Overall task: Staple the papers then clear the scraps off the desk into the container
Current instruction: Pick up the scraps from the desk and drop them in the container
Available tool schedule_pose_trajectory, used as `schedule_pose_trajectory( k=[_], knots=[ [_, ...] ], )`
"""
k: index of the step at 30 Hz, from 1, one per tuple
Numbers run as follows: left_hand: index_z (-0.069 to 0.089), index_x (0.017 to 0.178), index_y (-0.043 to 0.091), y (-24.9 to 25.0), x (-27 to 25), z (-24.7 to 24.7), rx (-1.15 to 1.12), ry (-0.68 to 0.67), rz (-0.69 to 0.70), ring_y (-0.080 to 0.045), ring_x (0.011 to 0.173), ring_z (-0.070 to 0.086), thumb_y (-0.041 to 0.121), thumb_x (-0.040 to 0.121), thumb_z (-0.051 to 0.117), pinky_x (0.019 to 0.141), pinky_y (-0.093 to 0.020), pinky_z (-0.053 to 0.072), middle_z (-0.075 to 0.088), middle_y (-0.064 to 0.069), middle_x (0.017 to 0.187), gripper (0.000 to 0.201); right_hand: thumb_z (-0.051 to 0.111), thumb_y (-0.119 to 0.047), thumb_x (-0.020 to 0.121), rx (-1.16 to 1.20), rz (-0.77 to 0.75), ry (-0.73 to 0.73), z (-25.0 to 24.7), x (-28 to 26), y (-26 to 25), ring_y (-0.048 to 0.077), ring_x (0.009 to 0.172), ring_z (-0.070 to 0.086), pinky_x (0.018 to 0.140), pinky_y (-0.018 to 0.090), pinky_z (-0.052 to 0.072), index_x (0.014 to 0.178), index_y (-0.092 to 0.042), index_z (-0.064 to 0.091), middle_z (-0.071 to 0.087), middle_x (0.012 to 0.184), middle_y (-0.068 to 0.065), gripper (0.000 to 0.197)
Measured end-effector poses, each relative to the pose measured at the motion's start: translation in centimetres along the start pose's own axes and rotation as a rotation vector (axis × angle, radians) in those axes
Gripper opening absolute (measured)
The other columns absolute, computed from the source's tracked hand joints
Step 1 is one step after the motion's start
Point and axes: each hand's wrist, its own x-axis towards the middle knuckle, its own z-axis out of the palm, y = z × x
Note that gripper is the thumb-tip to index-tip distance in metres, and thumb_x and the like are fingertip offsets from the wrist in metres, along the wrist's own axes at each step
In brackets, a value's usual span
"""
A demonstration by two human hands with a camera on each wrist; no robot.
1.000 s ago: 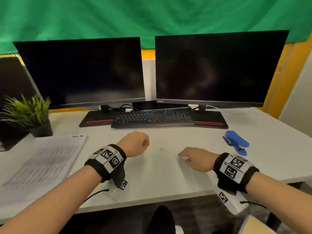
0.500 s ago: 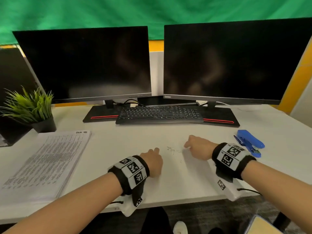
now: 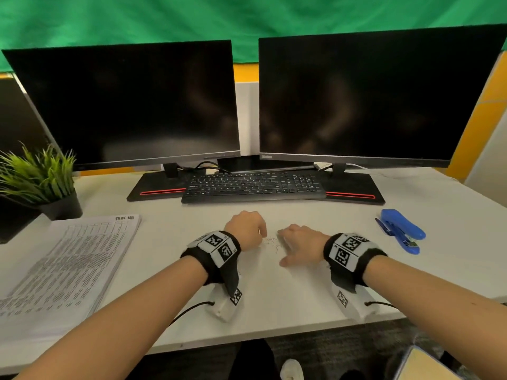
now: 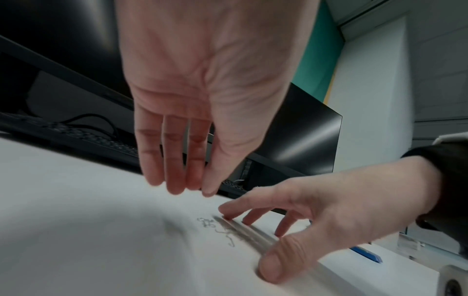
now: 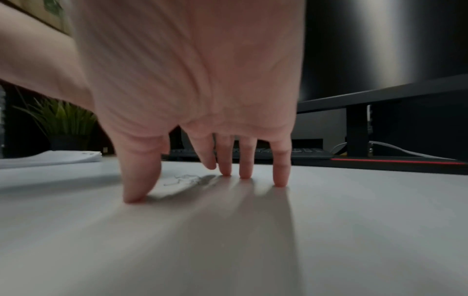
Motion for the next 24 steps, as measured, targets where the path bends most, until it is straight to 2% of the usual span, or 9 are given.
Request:
schedule_pose_trajectory(
  k=[3, 5, 8, 10, 15, 17, 20, 23, 24],
  knots=[
    [0.073, 0.09, 0.022, -0.6, -0.6, 0.1, -0.058, 0.076, -0.005, -0.022, 0.099, 0.065, 0.01, 0.085, 0.054, 0.088, -0.033, 0.053, 0.07, 0.001, 0.105, 0.024, 0.058, -0.045, 0.079, -0.049, -0.033, 0.018, 0.2, 0.5, -0.2, 0.028, 0.117, 0.043, 0.092, 0.043, 0.043, 0.117, -0.02, 0.054, 0.046, 0.125, 0.004, 0.046],
    [0.073, 0.091, 0.021, -1.1, -1.0, 0.3, -0.067, 0.077, 0.007, -0.02, 0.099, 0.065, 0.013, 0.086, 0.055, 0.086, -0.032, 0.053, 0.07, 0.002, 0.104, 0.02, 0.06, -0.037, 0.083, -0.011, -0.078, 0.034, 0.2, 0.1, 0.1, 0.028, 0.121, 0.043, 0.1, 0.037, 0.039, 0.13, -0.02, 0.053, 0.046, 0.129, 0.006, 0.05],
    [0.071, 0.094, 0.02, -1.8, -1.3, 0.3, -0.073, 0.052, 0.03, -0.02, 0.099, 0.063, 0.017, 0.088, 0.055, 0.084, -0.03, 0.05, 0.069, 0.001, 0.105, 0.018, 0.063, -0.029, 0.084, 0.076, -0.112, 0.013, -0.2, -1.0, 1.1, 0.023, 0.115, 0.048, 0.096, 0.027, 0.037, 0.129, -0.019, 0.055, 0.048, 0.12, 0.003, 0.047],
    [0.071, 0.094, 0.02, -2.1, -1.2, 0.2, -0.07, 0.047, 0.049, -0.019, 0.099, 0.062, 0.019, 0.088, 0.054, 0.084, -0.029, 0.048, 0.068, 0.001, 0.106, 0.018, 0.064, -0.03, 0.085, 0.118, -0.096, 0.013, -0.4, -1.7, 2.0, 0.021, 0.111, 0.049, 0.098, 0.028, 0.038, 0.128, -0.018, 0.056, 0.047, 0.115, 0.002, 0.046],
    [0.07, 0.094, 0.02, -1.9, -0.8, 0.1, -0.08, 0.049, 0.071, -0.019, 0.1, 0.062, 0.021, 0.089, 0.054, 0.084, -0.029, 0.047, 0.067, 0.002, 0.105, 0.018, 0.062, -0.039, 0.084, 0.041, -0.085, 0.013, 0.4, -2.0, 1.8, 0.024, 0.126, 0.039, 0.106, 0.035, 0.034, 0.138, -0.019, 0.045, 0.042, 0.135, 0.005, 0.06],
    [0.07, 0.094, 0.02, -1.6, -0.8, 0.2, -0.082, 0.05, 0.077, -0.019, 0.099, 0.062, 0.021, 0.089, 0.054, 0.081, -0.027, 0.046, 0.067, 0.002, 0.104, 0.017, 0.062, -0.035, 0.084, 0.057, -0.087, 0.034, 0.2, -1.7, 1.6, 0.023, 0.121, 0.043, 0.101, 0.032, 0.036, 0.135, -0.02, 0.05, 0.046, 0.128, 0.005, 0.055],
    [0.07, 0.095, 0.021, -1.4, -0.8, 0.4, -0.088, 0.041, 0.076, -0.019, 0.099, 0.061, 0.021, 0.089, 0.053, 0.079, -0.026, 0.044, 0.068, 0.003, 0.105, 0.018, 0.062, -0.026, 0.084, 0.063, -0.079, 0.076, 0.1, -1.7, 1.6, 0.019, 0.103, 0.048, 0.088, 0.025, 0.038, 0.124, -0.021, 0.061, 0.049, 0.104, 0.0, 0.04],
    [0.067, 0.105, 0.018, -1.2, -0.8, 0.8, -0.076, 0.018, 0.06, -0.022, 0.105, 0.06, 0.02, 0.089, 0.053, 0.087, -0.03, 0.045, 0.064, 0.0, 0.112, 0.021, 0.063, -0.024, 0.083, 0.112, -0.036, 0.144, 0.3, -1.9, 1.9, 0.016, 0.092, 0.046, 0.08, 0.024, 0.039, 0.109, -0.016, 0.068, 0.048, 0.093, -0.003, 0.028],
    [0.063, 0.113, 0.015, -1.1, -0.6, 1.0, -0.046, -0.005, 0.056, -0.024, 0.111, 0.057, 0.019, 0.091, 0.052, 0.091, -0.032, 0.044, 0.06, -0.003, 0.119, 0.026, 0.063, -0.024, 0.082, 0.12, -0.001, 0.162, 0.3, -2.0, 2.0, 0.02, 0.089, 0.048, 0.075, 0.026, 0.04, 0.096, -0.014, 0.069, 0.049, 0.088, -0.001, 0.018]
  ],
)
